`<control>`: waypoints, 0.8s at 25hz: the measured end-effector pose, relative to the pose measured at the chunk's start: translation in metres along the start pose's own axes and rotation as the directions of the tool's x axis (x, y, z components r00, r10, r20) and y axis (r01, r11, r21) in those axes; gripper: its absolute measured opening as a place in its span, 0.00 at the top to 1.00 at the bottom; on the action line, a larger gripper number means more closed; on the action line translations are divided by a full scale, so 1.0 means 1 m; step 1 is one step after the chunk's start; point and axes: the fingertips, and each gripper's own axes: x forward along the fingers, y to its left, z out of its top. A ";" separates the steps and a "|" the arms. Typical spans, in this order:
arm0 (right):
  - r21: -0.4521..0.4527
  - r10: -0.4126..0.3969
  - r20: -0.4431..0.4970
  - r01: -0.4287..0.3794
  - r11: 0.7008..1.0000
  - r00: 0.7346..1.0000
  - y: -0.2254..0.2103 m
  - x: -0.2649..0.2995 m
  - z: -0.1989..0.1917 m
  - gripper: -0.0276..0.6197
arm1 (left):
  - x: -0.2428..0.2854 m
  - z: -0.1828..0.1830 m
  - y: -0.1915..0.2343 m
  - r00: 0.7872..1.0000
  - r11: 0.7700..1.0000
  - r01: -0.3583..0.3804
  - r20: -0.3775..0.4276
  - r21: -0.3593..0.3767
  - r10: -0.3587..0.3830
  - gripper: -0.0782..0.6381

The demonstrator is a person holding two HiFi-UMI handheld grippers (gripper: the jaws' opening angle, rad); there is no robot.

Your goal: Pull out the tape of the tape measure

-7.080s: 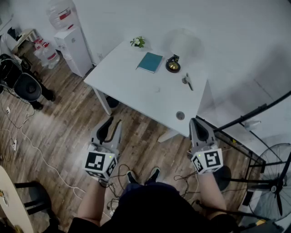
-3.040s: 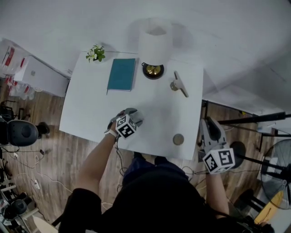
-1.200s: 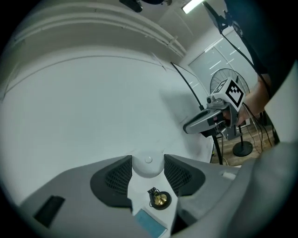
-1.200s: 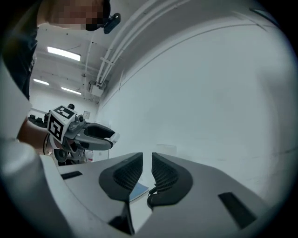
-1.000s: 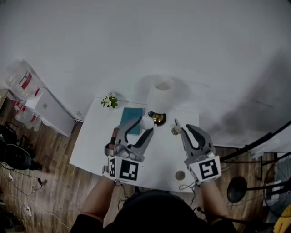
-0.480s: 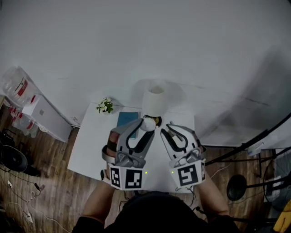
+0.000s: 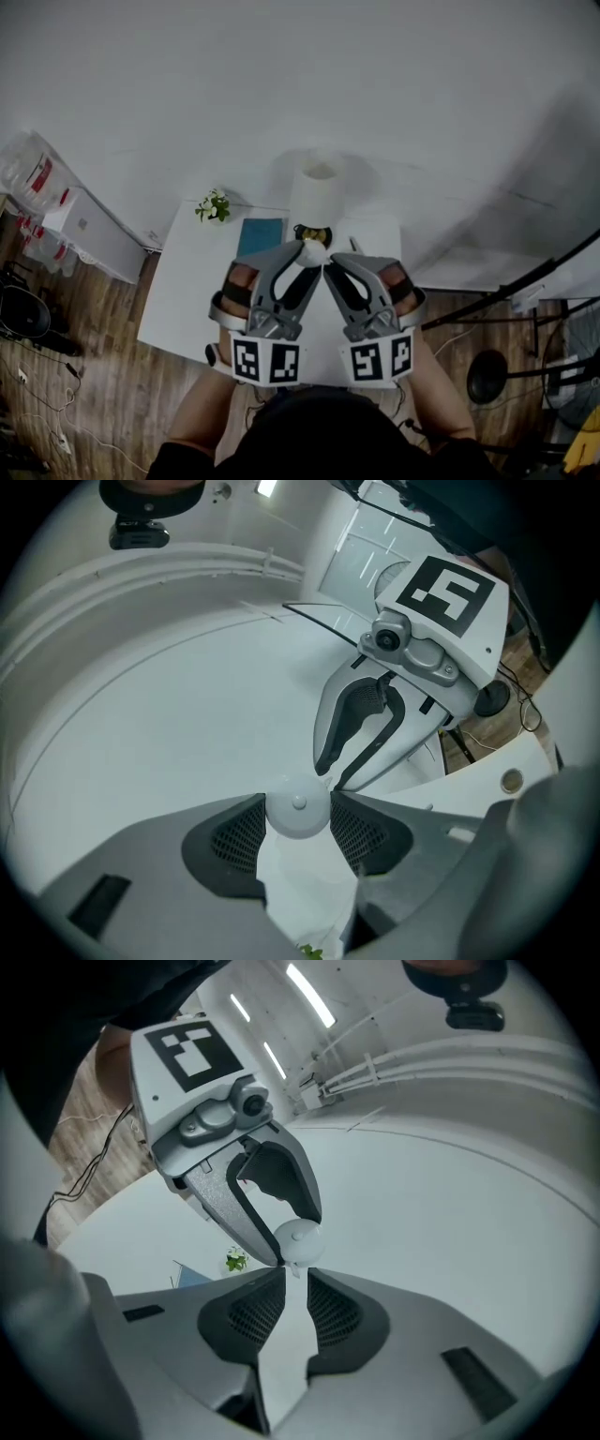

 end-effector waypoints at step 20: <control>0.224 0.065 -0.029 -0.057 0.973 0.997 0.021 0.001 -0.018 0.94 | -0.003 -0.032 -0.008 0.999 0.964 0.022 -0.035 -0.263 -0.032 0.59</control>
